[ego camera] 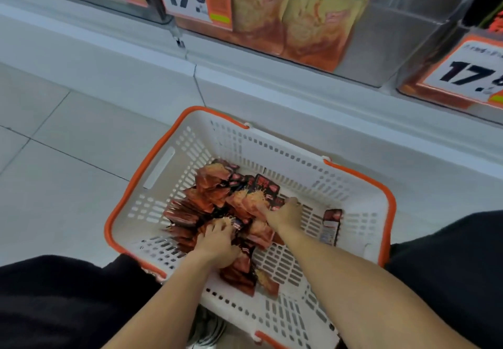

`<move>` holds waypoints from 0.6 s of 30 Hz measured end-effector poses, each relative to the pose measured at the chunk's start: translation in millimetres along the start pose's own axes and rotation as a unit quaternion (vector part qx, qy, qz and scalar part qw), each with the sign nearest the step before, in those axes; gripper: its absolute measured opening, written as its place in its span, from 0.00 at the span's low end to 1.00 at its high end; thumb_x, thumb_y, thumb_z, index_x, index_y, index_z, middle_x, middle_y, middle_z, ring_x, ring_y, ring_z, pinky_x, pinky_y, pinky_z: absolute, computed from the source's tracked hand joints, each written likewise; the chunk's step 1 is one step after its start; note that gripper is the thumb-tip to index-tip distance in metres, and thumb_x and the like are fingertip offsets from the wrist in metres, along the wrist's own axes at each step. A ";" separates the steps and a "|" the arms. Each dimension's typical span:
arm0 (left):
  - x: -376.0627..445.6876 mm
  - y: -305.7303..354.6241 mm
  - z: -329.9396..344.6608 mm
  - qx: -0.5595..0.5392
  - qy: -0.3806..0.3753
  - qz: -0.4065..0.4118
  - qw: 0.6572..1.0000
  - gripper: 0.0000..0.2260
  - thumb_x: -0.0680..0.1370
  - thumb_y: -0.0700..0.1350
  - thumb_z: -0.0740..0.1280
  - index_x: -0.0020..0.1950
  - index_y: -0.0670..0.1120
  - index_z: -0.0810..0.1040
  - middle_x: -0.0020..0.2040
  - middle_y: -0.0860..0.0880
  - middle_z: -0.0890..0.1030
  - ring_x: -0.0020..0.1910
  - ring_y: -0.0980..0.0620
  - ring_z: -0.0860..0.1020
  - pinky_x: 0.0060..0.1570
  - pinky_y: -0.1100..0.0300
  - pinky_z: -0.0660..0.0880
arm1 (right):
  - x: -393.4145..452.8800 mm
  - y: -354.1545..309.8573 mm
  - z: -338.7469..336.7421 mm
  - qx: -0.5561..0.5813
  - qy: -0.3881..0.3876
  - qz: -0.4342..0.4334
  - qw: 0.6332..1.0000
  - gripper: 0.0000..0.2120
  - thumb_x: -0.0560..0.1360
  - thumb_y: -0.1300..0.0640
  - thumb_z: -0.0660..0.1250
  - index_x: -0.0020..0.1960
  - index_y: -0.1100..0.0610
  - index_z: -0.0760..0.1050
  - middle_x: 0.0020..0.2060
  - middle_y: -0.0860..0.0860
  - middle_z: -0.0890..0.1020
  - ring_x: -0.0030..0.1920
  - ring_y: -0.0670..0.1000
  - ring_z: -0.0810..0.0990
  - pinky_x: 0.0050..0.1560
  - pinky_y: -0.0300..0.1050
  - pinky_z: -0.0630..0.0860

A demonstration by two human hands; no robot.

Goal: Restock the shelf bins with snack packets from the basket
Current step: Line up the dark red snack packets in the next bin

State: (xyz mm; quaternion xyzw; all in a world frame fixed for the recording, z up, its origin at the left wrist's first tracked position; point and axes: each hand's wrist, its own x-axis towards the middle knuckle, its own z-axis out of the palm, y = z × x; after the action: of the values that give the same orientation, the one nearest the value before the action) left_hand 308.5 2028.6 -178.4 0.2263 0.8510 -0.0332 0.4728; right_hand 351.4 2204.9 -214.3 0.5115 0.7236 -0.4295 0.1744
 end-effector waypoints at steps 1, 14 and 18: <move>0.5 0.1 0.8 0.000 -0.005 -0.002 1.000 0.32 0.81 0.58 0.59 0.81 0.48 0.52 0.80 0.46 0.52 0.77 0.40 0.52 0.73 0.42 0.57 | 2.4 -1.8 3.0 -0.021 0.001 0.001 1.000 0.50 0.67 0.33 0.73 0.75 0.62 0.58 0.73 0.62 0.61 0.71 0.62 0.67 0.64 0.52 0.72; 7.3 15.6 12.6 -0.012 -0.074 0.006 0.997 0.29 0.82 0.48 0.56 0.81 0.54 0.50 0.82 0.49 0.45 0.79 0.41 0.45 0.75 0.38 0.50 | 2.3 35.8 -13.3 -0.065 0.000 -0.010 0.998 0.28 0.72 0.53 0.77 0.67 0.59 0.71 0.72 0.61 0.66 0.65 0.60 0.74 0.64 0.49 0.72; 20.7 28.0 12.1 -0.059 -0.088 0.045 0.993 0.26 0.82 0.48 0.57 0.81 0.55 0.55 0.82 0.49 0.48 0.80 0.41 0.46 0.77 0.39 0.50 | -6.8 53.4 -36.0 -0.019 0.001 -0.004 1.000 0.13 0.71 0.57 0.74 0.55 0.56 0.79 0.53 0.54 0.84 0.51 0.54 0.82 0.50 0.45 0.78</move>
State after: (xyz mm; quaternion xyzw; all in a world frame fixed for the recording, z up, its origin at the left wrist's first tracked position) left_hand 320.4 2057.7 -197.6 0.2325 0.7954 0.0184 0.5595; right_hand 408.4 2235.4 -212.7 0.5054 0.7343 -0.4153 0.1814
